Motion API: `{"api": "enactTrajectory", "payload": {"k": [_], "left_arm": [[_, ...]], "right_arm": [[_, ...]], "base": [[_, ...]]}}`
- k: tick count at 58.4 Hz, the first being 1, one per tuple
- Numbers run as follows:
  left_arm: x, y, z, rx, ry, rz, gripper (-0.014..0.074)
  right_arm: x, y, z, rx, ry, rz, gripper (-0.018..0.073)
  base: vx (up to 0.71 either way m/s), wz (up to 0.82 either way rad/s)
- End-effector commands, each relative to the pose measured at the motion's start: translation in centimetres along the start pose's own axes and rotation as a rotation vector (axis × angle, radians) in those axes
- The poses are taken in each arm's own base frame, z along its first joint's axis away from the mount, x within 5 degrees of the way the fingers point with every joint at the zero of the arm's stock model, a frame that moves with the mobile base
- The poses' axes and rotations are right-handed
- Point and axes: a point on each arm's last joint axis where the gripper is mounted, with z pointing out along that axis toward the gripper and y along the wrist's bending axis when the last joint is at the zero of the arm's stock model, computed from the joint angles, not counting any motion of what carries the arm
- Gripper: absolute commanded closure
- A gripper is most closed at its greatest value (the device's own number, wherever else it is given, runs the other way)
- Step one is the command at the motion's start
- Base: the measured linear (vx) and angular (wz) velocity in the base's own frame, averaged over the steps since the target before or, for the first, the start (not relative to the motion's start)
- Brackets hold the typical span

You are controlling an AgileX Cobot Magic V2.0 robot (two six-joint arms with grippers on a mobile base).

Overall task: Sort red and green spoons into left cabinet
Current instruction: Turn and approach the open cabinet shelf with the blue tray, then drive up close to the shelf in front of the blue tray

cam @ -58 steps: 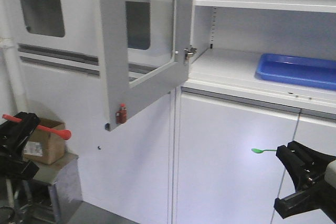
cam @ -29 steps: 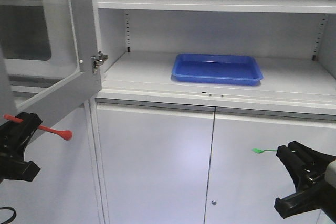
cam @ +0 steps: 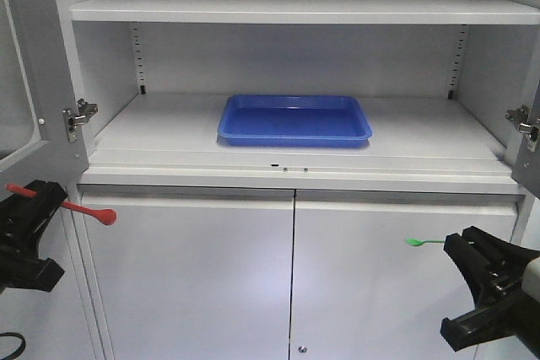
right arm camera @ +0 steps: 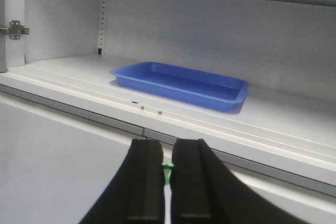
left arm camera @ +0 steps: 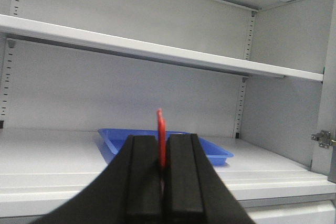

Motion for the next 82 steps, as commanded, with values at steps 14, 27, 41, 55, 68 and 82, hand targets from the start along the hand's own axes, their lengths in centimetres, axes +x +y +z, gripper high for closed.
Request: {"api": "enactTrajectory", "payload": {"k": [14,27,41,55,68,82], "left_arm": [[-3.27,-1.10,-0.09,0.097,-0.262,0.001,0.0603],[-3.27,-1.10,-0.09,0.097,-0.262,0.001,0.0603],[-3.27,-1.10,-0.09,0.097,-0.262,0.001,0.0603],[-3.27,-1.10,-0.09,0.097,-0.262,0.001,0.0603],[-3.27,-1.10,-0.09,0.097,-0.262,0.001,0.0603],[-3.27,-1.10,-0.09,0.097,-0.262,0.001,0.0603]], "right_arm": [[-1.86,-0.14,0.12,-0.001,-0.122,-0.004,0.0568],[-1.86,-0.14,0.12,-0.001,-0.122,-0.004,0.0568],[-1.86,-0.14,0.12,-0.001,-0.122,-0.004,0.0568],[-1.86,-0.14,0.12,-0.001,-0.122,-0.004,0.0568],[-1.86,-0.14,0.12,-0.001,-0.122,-0.004,0.0568],[-1.86,-0.14,0.12,-0.001,-0.122,-0.004,0.0568]], "base": [[0.18,-0.08],[0.18,-0.07],[0.18,-0.04],[0.17,-0.03],[0.15,-0.03],[0.15,-0.01]]}}
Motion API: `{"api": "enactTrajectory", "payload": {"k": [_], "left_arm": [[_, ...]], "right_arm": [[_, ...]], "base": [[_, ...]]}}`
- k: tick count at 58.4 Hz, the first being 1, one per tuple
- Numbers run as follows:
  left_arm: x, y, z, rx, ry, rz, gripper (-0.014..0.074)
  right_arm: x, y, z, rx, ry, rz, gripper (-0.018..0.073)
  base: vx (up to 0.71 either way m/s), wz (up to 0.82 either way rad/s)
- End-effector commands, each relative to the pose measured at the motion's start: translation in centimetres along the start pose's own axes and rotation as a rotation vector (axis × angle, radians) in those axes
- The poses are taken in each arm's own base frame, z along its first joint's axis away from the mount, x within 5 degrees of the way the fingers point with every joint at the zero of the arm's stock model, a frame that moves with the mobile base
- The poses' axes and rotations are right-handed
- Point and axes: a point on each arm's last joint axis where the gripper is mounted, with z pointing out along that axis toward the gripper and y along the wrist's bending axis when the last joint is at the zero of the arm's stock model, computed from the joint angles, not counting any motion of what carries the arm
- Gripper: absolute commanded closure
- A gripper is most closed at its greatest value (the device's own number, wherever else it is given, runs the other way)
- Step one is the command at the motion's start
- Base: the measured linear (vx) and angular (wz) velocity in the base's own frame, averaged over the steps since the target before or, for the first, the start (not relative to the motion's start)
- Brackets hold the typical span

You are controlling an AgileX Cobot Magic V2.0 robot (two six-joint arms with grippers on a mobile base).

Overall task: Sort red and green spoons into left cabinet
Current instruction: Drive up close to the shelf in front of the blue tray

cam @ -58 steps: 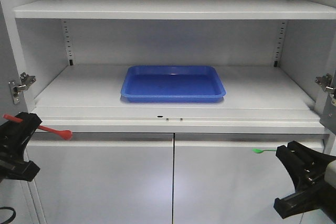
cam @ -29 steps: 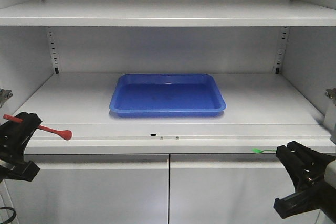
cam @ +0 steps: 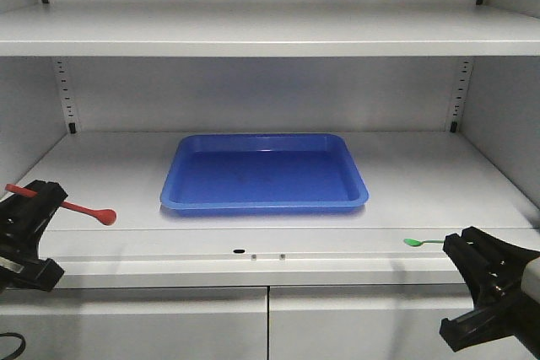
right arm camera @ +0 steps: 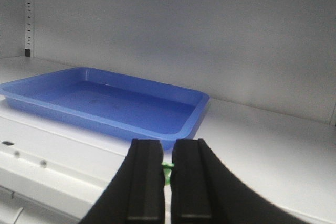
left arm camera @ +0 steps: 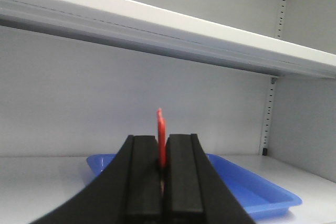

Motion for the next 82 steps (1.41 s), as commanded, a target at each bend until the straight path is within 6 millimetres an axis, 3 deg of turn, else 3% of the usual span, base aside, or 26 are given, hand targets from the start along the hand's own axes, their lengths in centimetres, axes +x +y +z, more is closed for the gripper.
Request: {"api": "enactTrajectory", "payload": {"k": [1,82], "left_arm": [[-3.27,-1.10,-0.09,0.097,-0.262,0.001,0.0603],[-3.27,-1.10,-0.09,0.097,-0.262,0.001,0.0603]], "right_arm": [[-1.86,-0.14,0.12,-0.001,-0.122,-0.004,0.0568],[-1.86,-0.14,0.12,-0.001,-0.122,-0.004,0.0568]], "base": [[0.14,0.00],[0.09,0.01]]}}
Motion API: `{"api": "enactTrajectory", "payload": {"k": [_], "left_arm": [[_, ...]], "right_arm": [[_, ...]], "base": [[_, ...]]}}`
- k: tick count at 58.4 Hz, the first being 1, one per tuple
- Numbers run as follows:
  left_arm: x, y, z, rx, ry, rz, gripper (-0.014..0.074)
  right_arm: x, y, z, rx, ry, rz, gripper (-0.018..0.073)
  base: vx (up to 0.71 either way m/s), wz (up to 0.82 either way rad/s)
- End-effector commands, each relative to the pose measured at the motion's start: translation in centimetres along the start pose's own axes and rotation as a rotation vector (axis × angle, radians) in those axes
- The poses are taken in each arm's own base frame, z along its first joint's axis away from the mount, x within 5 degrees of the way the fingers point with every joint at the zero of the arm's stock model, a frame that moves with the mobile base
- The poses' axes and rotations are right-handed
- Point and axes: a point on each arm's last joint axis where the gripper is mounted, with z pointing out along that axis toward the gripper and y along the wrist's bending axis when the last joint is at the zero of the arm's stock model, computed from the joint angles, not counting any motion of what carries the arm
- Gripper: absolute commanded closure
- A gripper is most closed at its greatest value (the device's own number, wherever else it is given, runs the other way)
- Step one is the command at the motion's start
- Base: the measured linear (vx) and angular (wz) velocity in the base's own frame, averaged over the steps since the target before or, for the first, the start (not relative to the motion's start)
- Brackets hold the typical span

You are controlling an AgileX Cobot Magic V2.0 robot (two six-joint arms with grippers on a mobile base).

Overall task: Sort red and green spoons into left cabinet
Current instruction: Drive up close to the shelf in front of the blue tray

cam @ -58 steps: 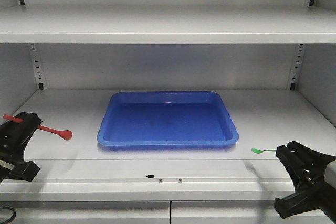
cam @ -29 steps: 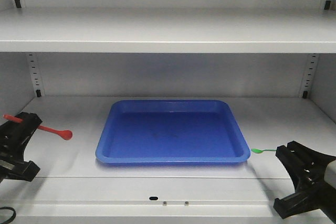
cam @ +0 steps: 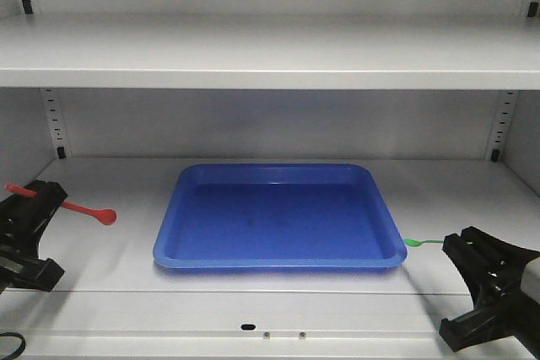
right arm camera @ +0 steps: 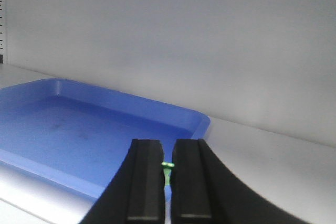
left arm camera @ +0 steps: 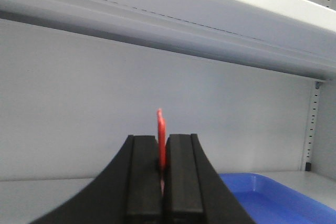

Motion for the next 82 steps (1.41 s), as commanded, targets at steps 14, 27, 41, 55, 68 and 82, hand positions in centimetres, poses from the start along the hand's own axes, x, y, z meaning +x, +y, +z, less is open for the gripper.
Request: {"api": "enactTrajectory", "payload": {"k": [14,27,41,55,68,82], "left_arm": [[-3.3,-1.1,-0.1,0.097,-0.262,0.001,0.0603],[-3.3,-1.1,-0.1,0.097,-0.262,0.001,0.0603],[-3.3,-1.1,-0.1,0.096,-0.263,0.001,0.0603],[-3.3,-1.1,-0.1,0.096,-0.263,0.001,0.0603],[-3.0,-1.4,0.0,0.131,-0.233,0.017,0.0603],[-3.7,-2.8,3.2,0.330,-0.129,0.150,0.0603]], "right_arm": [[-1.9,-0.1,0.1,-0.001,-0.122,-0.004,0.0568],[-1.9,-0.1,0.1,-0.001,-0.123,-0.004,0.0568],[-1.9,-0.1,0.1,-0.001,-0.125,-0.004,0.0568],[-1.9,-0.1,0.1,-0.001,-0.124,-0.004,0.0568],[-2.2,-0.1,0.1,-0.006,-0.148,-0.007,0.0568],[-4.4,-0.1,2.7,-0.113,-0.200,-0.028,0.0568]], "base": [[0.00,0.00],[0.00,0.00],[0.00,0.00],[0.00,0.00],[0.00,0.00],[0.00,0.00]]}}
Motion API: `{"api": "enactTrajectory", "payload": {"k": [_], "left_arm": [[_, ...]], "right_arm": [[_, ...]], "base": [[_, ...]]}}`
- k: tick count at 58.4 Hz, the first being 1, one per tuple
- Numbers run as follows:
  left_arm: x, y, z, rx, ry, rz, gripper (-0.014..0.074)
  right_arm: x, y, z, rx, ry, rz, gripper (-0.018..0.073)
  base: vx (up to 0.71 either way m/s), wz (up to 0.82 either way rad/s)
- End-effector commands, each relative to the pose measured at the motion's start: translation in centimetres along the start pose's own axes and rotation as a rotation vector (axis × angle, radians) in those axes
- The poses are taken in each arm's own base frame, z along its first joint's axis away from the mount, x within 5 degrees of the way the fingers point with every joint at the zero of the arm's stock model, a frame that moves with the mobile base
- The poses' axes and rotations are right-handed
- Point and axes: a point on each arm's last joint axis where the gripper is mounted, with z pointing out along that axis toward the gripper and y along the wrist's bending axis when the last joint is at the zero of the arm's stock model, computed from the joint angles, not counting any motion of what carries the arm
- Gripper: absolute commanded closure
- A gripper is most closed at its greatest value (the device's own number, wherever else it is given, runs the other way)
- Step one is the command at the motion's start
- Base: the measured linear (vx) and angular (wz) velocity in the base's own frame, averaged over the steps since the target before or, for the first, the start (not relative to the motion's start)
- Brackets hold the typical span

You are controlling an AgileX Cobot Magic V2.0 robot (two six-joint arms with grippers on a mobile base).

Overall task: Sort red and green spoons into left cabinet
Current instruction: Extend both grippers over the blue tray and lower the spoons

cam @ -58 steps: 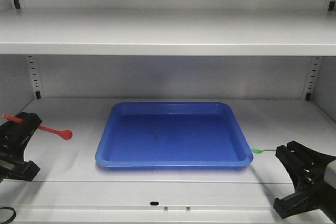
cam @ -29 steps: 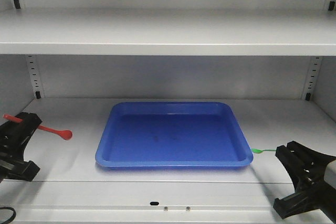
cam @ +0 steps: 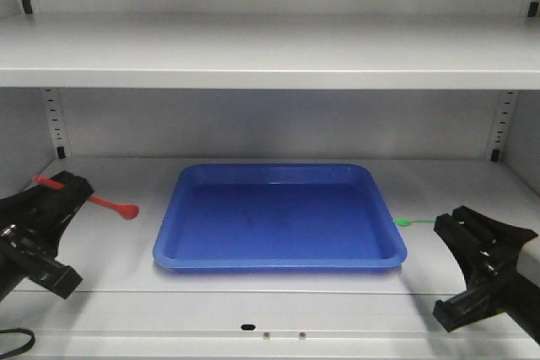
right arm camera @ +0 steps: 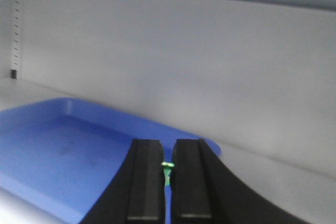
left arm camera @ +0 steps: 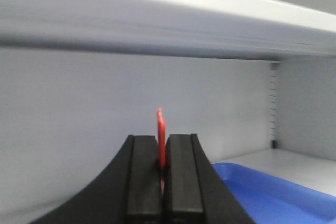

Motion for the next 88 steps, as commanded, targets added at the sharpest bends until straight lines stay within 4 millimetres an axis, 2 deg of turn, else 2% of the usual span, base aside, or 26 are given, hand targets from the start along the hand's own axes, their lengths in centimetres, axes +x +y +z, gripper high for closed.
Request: {"api": "enactTrajectory", "payload": {"k": [1,7,15,22,33,40,46,55,57,58,64,71,80,88], "left_arm": [[-2.9,-0.6,1.9,0.124,-0.136,0.040,0.0603],[-3.1,0.0,4.4,0.118,-0.090,-0.039,0.0602],[-1.9,0.4,7.6,0.112,-0.024,-0.121,0.0603],[0.1,0.1,10.1,0.142,0.007,-0.168,0.0603],[3.8,-0.6,12.4,0.144,0.111,-0.216,0.0594],[5.5,-0.7,13.2,0.110,0.179,-0.263,0.0540],[6.2,-0.2,13.8,0.091,0.179,-0.280,0.0447],[6.5,0.1,14.3,0.073,0.170,-0.293,0.0227],[6.5,0.1,14.3,0.073,0.170,-0.292,0.0135],[6.5,0.2,14.3,0.072,0.170,-0.292,0.0116],[6.4,0.1,14.3,0.074,0.167,-0.283,0.0002],[6.3,0.1,14.3,0.081,0.156,-0.280,-0.0057],[5.4,0.5,14.3,0.090,0.057,-0.171,-0.0039],[4.8,1.0,14.3,0.049,-0.008,-0.176,-0.0004]], "right_arm": [[-2.6,-0.3,1.6,-0.052,-0.138,0.004,0.0568],[-2.5,-0.9,3.4,-0.074,-0.133,0.040,0.0568],[-1.5,-1.6,6.1,-0.104,-0.107,0.094,0.0567],[-0.3,-2.1,8.4,-0.138,-0.077,0.175,0.0559],[1.7,-2.8,11.0,-0.155,0.007,0.252,0.0498],[2.0,-3.2,12.0,-0.135,0.049,0.290,0.0418],[1.9,-3.1,12.6,-0.139,0.060,0.296,0.0303],[2.1,-1.9,13.0,-0.169,0.080,0.279,0.0076],[2.1,-1.8,13.0,-0.171,0.079,0.262,0.0001],[2.1,-1.8,13.0,-0.172,0.077,0.256,-0.0025],[2.1,-1.8,13.1,-0.170,0.070,0.246,-0.0121],[2.1,-2.1,13.0,-0.161,0.070,0.240,-0.0150],[2.1,-2.1,13.0,-0.160,0.071,0.240,-0.0130],[2.1,-2.1,13.0,-0.160,0.072,0.240,-0.0091]], "base": [[0.00,0.00],[0.00,0.00],[0.00,0.00],[0.00,0.00],[0.00,0.00],[0.00,0.00],[0.00,0.00],[0.00,0.00],[0.00,0.00],[0.00,0.00],[0.00,0.00],[0.00,0.00],[0.00,0.00],[0.00,0.00]]}}
